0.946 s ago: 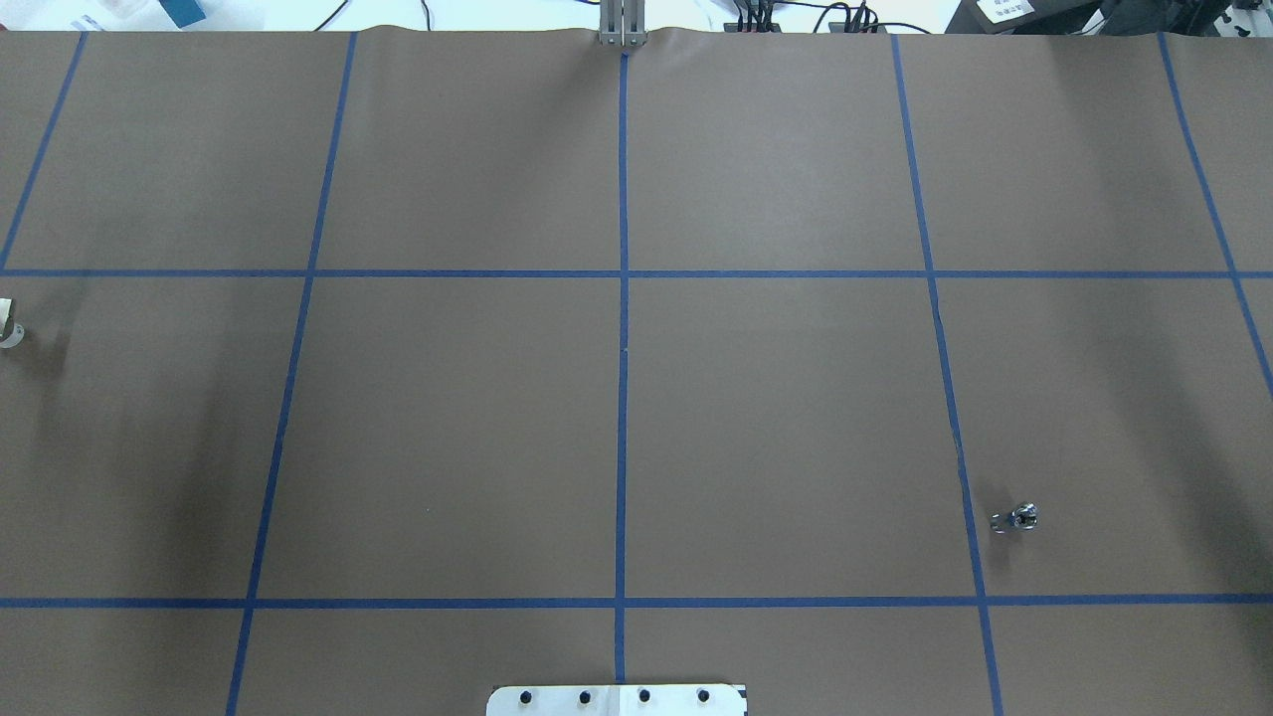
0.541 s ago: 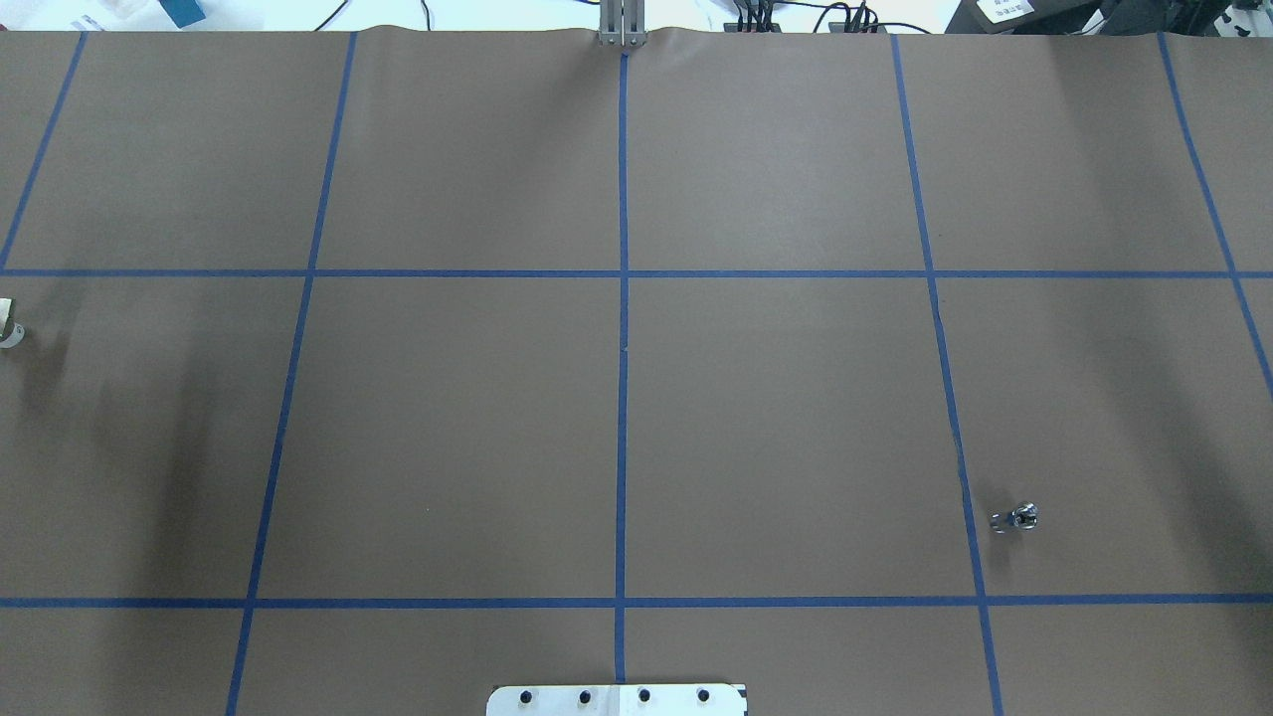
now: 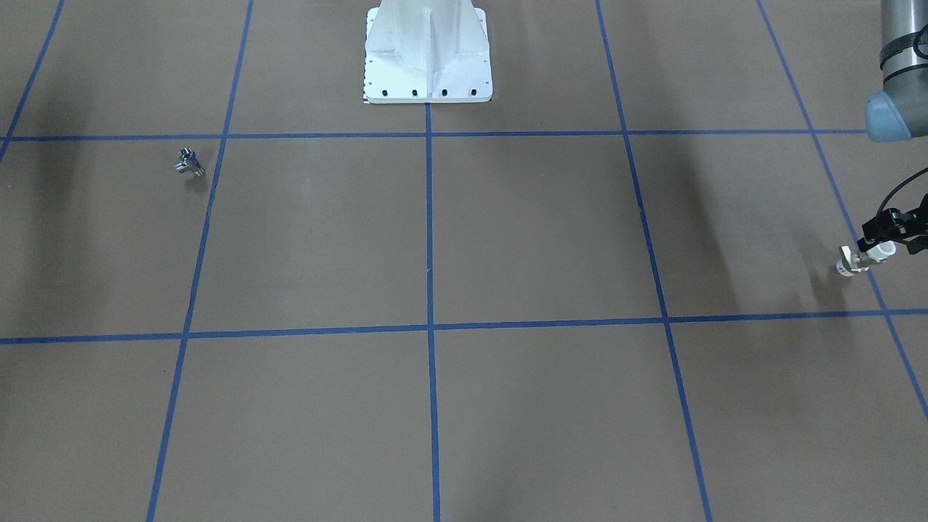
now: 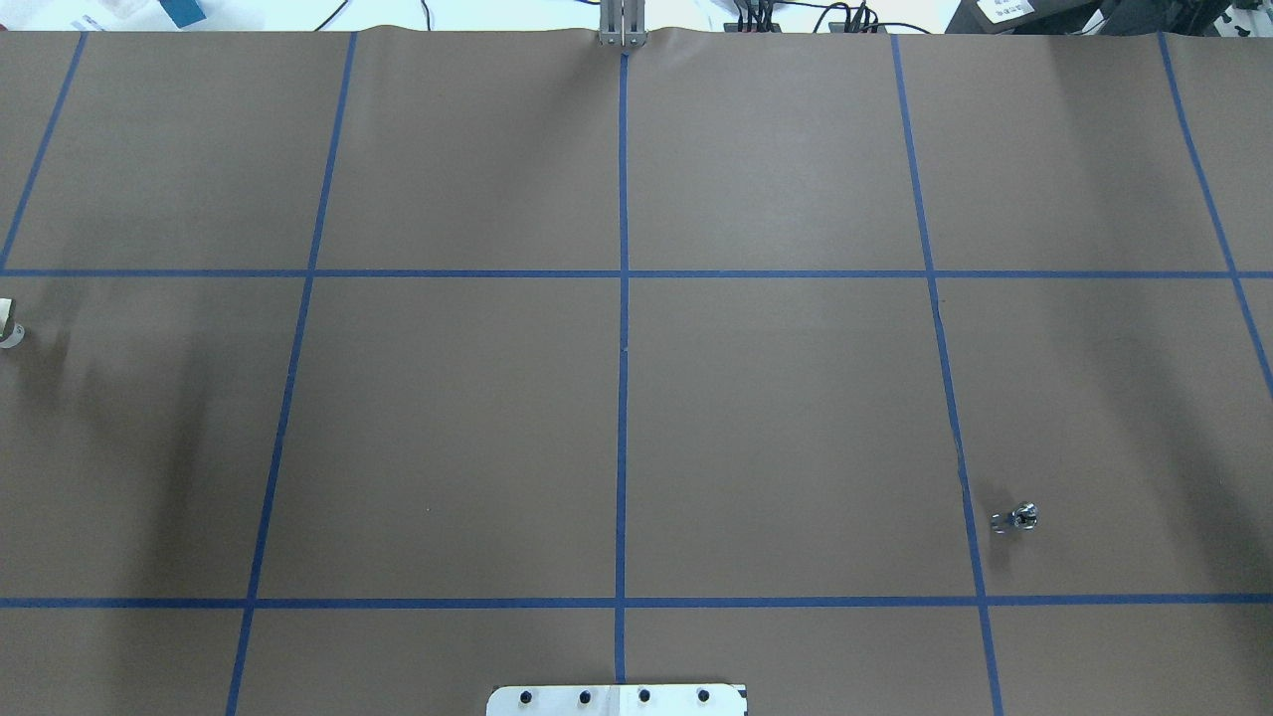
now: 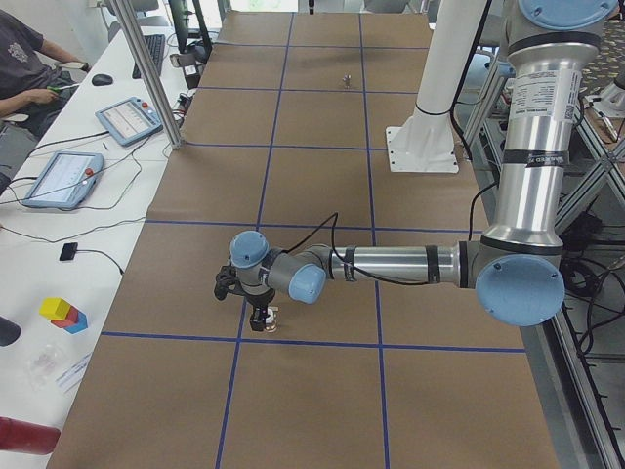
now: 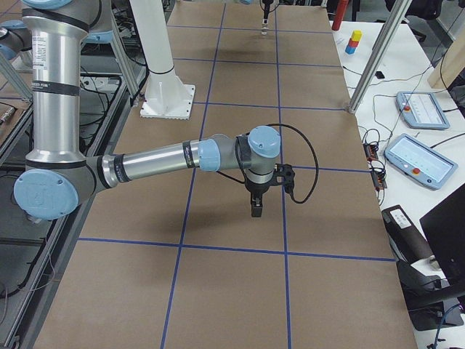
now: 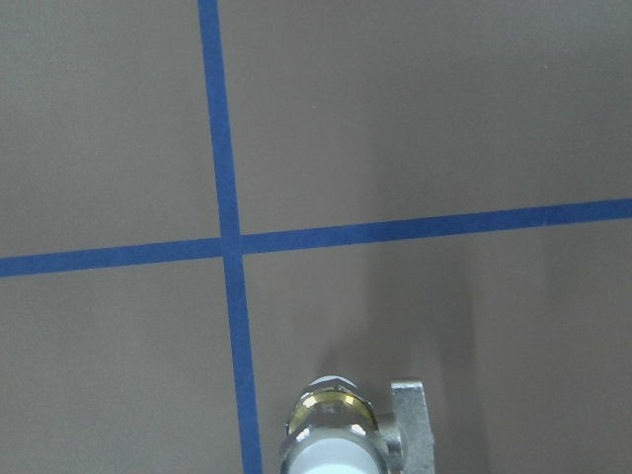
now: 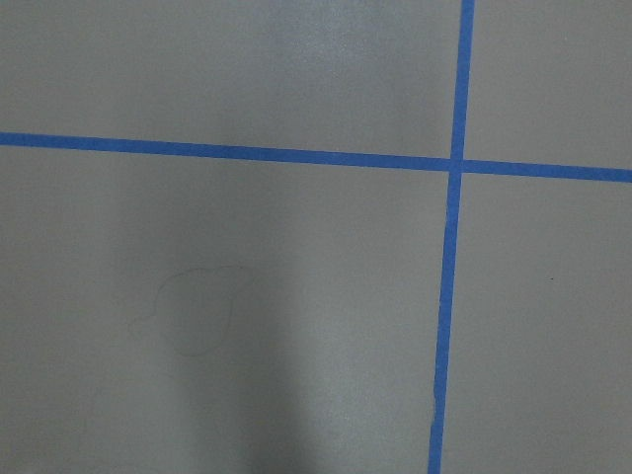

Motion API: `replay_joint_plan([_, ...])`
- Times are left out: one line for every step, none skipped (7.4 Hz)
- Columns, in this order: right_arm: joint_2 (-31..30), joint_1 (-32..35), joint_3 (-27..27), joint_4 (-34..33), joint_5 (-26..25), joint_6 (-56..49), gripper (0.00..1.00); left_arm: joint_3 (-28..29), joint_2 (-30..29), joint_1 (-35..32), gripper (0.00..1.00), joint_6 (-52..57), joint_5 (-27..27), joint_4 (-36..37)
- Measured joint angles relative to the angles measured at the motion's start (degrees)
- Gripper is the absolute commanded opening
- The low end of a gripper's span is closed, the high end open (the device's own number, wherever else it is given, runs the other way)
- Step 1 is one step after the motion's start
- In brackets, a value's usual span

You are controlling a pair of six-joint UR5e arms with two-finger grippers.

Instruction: Assemble PPR valve and pipe with both arms

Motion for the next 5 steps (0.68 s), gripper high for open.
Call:
replay_joint_plan([0.07,-0.04,0.0,0.0,-0.02,0.04,1.0,0.05,-0.02,0.01,0.35,-0.12,-0.02,0.14])
replay_joint_plan([0.17,-0.09,0.0,-0.02,-0.02,0.08,1.0,0.02,-0.02,0.01,0.09,-0.18,-0.09,0.23])
replay_joint_plan([0.24,-0.13,0.0,-0.05,-0.03,0.12,1.0,0.0,-0.02,0.01,0.0,-0.21,-0.15,0.27])
replay_joint_plan([0.25,-0.14,0.03,-0.07,-0.01,0.14,1.0,-0.07,-0.03,0.02,0.0,-0.24,-0.25,0.31])
replay_joint_plan([0.25,-0.16,0.21,-0.08,0.05,0.17,1.0,-0.26,-0.03,0.02,0.0,-0.26,-0.36,0.43])
